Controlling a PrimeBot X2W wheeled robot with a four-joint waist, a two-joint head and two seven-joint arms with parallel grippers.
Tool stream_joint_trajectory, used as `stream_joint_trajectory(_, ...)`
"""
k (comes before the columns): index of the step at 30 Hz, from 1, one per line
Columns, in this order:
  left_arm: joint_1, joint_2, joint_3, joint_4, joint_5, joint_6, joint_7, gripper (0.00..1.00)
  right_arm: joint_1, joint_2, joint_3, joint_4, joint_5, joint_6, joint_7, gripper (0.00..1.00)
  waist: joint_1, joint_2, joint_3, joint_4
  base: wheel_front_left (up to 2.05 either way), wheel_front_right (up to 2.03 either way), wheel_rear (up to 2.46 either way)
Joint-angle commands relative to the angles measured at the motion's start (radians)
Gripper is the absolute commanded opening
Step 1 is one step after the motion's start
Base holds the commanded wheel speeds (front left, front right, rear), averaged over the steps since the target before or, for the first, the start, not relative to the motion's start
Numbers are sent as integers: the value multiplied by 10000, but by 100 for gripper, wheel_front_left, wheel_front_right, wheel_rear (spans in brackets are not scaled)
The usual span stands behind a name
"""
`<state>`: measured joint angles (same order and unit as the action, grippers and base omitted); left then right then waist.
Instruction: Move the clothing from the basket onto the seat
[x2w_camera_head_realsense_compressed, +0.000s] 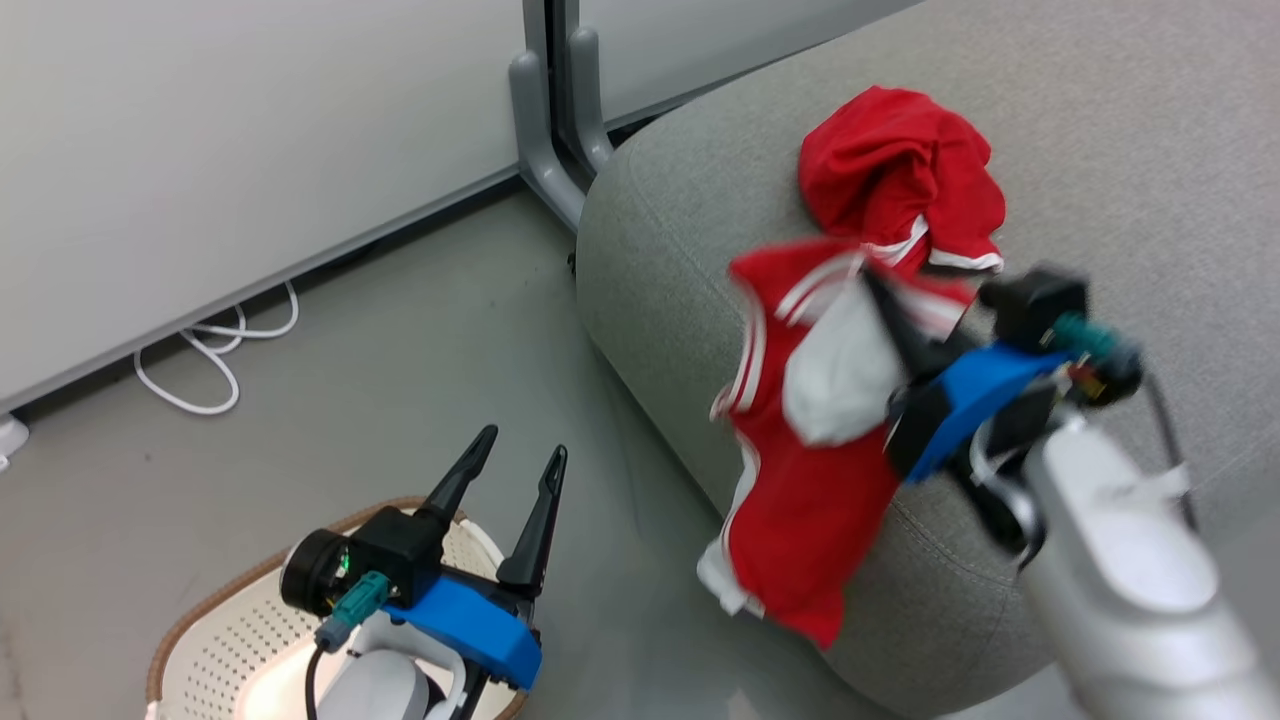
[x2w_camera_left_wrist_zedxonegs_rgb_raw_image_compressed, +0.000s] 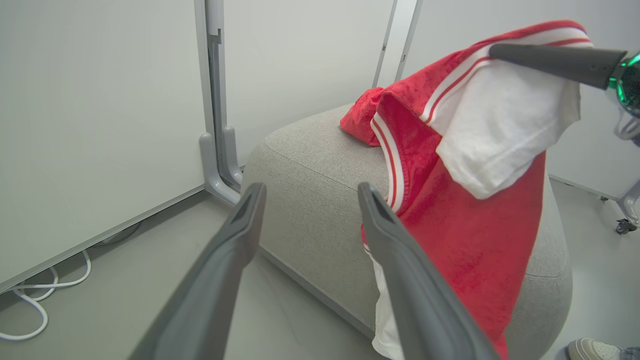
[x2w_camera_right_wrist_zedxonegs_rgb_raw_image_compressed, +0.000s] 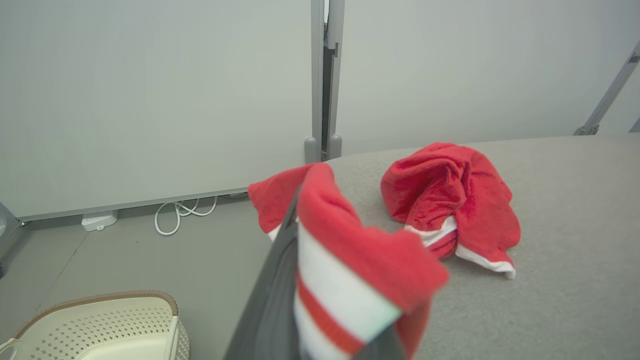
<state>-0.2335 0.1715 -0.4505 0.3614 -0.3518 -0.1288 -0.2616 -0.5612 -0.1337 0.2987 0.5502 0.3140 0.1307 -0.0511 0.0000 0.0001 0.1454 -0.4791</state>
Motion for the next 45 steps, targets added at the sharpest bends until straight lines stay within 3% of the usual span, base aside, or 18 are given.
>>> stream_joint_trajectory(1, -273, 84, 39, -69, 54, -27, -51, 100, -644, -262, -288, -182, -185, 1, 75, 0, 0, -1, 314, 138, 0, 0, 0)
stream_joint_trajectory(14, -1652, 663, -667, -534, 192, -28, -51, 100, -4696, -3251, -2637, -171, -741, 1, 962, 0, 0, -1, 2512, 1075, 0, 0, 0)
stream_joint_trajectory(18, -2097, 925, -876, -816, 247, -28, -51, 100, -5350, -4136, -3307, -441, -880, 0, 972, 0, 0, -1, 3316, 1356, 0, 0, 0)
stream_joint_trajectory(23, -2662, 1194, -986, -1160, 384, -28, -51, 100, -5210, -4752, -4461, -385, -749, 1, 818, 0, 0, -1, 4316, 1719, 0, 0, 0)
stream_joint_trajectory(32, -3321, 1369, -612, -1743, 706, -28, -51, 100, -3865, -4088, -5751, 737, -294, 1, -233, 0, 0, -1, 5709, 2198, 0, 0, 0)
stream_joint_trajectory(38, -3276, 1445, -538, -1884, 846, -28, -51, 100, -3577, -3453, -5657, 1692, -298, 1, -840, 0, 0, -1, 6027, 2323, 0, 0, 0)
stream_joint_trajectory(45, -3218, 1280, -458, -1850, 906, -26, -51, 100, -3400, -3464, -5595, 2329, -208, 1, -1258, 0, 0, -1, 5922, 2520, 0, 0, 0)
